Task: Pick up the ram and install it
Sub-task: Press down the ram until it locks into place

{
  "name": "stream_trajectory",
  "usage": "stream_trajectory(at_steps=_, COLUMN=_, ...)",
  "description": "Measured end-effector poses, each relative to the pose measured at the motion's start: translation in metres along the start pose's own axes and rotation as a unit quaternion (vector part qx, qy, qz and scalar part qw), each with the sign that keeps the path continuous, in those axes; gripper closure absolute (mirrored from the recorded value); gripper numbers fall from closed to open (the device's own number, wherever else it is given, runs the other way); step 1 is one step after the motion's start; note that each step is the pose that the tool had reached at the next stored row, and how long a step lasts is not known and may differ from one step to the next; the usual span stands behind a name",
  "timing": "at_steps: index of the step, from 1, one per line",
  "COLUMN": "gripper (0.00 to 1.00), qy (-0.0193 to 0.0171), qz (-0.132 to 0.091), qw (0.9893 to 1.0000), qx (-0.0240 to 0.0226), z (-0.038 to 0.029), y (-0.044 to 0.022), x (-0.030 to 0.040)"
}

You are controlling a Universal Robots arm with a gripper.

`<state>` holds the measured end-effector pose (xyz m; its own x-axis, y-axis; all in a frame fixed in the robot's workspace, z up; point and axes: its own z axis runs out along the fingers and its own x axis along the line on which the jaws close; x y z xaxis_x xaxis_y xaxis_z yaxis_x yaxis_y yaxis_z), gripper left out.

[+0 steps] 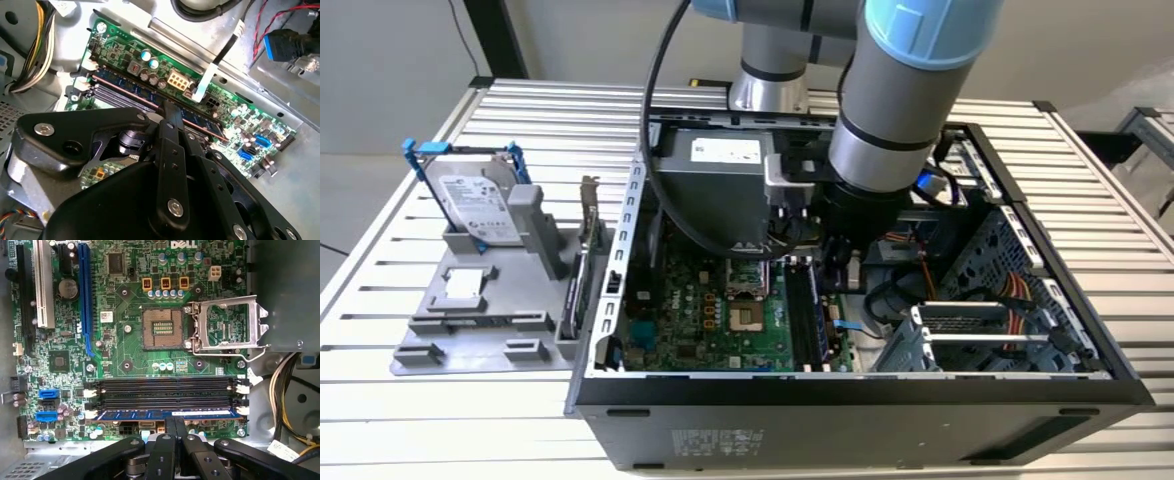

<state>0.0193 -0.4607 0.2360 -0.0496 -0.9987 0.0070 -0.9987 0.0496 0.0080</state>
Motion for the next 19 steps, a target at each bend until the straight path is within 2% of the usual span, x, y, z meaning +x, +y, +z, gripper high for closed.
stream_trajectory(at_steps=1, gripper=1.00, qy=-0.0052, qz=-0.002, qw=1.0000, qx=-0.0002, z=0.0006, y=0.0000, x=0.0000)
stream_trajectory(at_steps=2, gripper=1.00, qy=-0.0084, qz=-0.003, qw=1.0000, qx=-0.0004, z=0.0010, y=0.0000, x=0.0000)
stream_trajectory(at_steps=3, gripper=1.00, qy=-0.0091, qz=-0.003, qw=1.0000, qx=-0.0004, z=0.0011, y=0.0000, x=0.0000)
stream_trajectory(at_steps=7, gripper=1.00, qy=-0.0091, qz=-0.003, qw=1.0000, qx=-0.0004, z=0.0011, y=-0.0001, x=0.0006)
stream_trajectory(at_steps=12, gripper=1.00, qy=-0.0093, qz=-0.004, qw=0.9999, qx=-0.0004, z=0.0012, y=-0.0003, x=0.0059)
stream_trajectory(at_steps=19, gripper=1.00, qy=-0.0093, qz=-0.004, qw=0.9999, qx=-0.0004, z=0.0049, y=-0.0001, x=0.0059)
